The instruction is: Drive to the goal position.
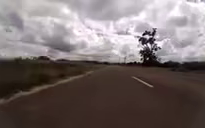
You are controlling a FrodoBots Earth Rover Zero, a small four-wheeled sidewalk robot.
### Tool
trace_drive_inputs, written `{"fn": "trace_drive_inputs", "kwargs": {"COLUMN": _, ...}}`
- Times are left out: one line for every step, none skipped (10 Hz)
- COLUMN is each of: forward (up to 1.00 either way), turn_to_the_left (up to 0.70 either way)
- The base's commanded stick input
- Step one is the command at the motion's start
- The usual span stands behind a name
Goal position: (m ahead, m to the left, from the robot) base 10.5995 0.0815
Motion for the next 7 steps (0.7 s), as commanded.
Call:
{"fn": "trace_drive_inputs", "kwargs": {"forward": 1.00, "turn_to_the_left": 0.00}}
{"fn": "trace_drive_inputs", "kwargs": {"forward": 1.00, "turn_to_the_left": 0.00}}
{"fn": "trace_drive_inputs", "kwargs": {"forward": 1.00, "turn_to_the_left": 0.00}}
{"fn": "trace_drive_inputs", "kwargs": {"forward": 1.00, "turn_to_the_left": 0.00}}
{"fn": "trace_drive_inputs", "kwargs": {"forward": 1.00, "turn_to_the_left": 0.00}}
{"fn": "trace_drive_inputs", "kwargs": {"forward": 1.00, "turn_to_the_left": 0.00}}
{"fn": "trace_drive_inputs", "kwargs": {"forward": 1.00, "turn_to_the_left": 0.00}}
